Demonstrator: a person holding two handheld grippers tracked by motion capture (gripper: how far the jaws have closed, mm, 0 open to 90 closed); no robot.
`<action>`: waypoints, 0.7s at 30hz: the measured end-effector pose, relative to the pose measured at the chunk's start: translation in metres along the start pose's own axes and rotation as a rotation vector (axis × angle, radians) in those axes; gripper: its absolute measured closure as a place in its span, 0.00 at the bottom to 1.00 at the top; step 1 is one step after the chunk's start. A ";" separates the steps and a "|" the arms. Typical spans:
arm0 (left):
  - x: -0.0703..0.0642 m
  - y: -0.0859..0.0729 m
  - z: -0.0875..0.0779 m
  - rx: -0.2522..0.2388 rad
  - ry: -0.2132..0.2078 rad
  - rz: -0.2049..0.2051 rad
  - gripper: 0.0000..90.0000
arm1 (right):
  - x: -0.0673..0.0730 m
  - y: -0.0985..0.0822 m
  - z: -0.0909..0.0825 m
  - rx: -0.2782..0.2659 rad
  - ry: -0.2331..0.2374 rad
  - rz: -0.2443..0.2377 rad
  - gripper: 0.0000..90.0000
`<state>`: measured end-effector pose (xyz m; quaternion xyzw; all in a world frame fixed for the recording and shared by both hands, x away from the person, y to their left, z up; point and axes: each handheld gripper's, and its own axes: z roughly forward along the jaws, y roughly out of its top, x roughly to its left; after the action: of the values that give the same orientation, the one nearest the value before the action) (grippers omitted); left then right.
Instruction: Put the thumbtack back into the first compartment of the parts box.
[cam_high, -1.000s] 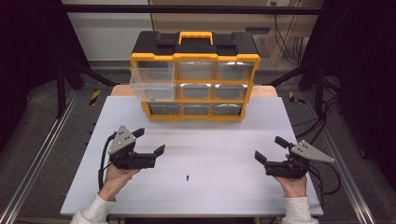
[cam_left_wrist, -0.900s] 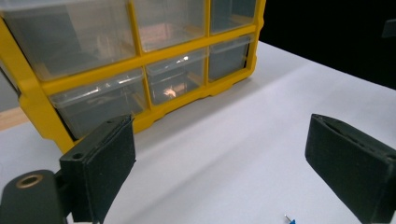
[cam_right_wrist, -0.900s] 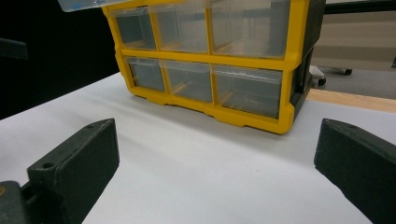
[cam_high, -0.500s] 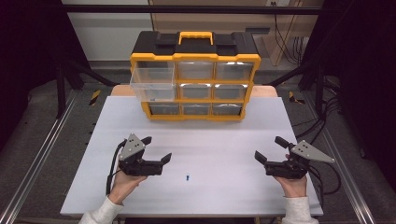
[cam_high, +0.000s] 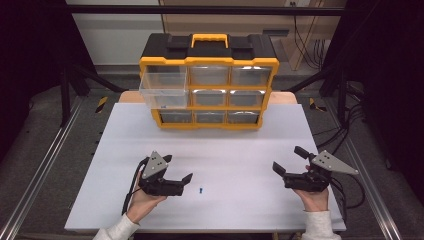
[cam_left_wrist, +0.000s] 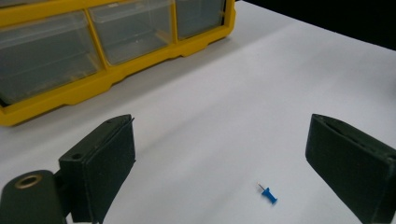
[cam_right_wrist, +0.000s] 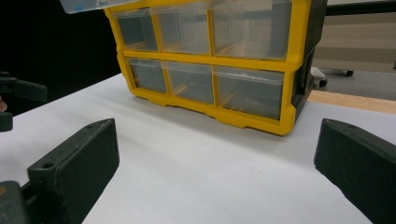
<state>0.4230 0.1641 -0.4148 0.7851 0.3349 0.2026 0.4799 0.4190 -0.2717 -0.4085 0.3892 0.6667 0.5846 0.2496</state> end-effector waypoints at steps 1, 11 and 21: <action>-0.001 -0.001 0.001 0.003 -0.005 0.000 0.09 | 0.000 0.000 0.000 0.000 0.000 -0.001 0.01; -0.014 -0.009 0.014 0.047 -0.026 0.014 0.09 | 0.000 0.000 0.000 -0.002 0.002 -0.003 0.01; -0.024 -0.015 0.024 0.094 -0.039 0.019 0.10 | 0.000 0.000 0.000 0.001 0.000 -0.007 0.01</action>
<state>0.4167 0.1369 -0.4388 0.8139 0.3272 0.1758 0.4468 0.4189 -0.2711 -0.4089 0.3870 0.6683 0.5834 0.2514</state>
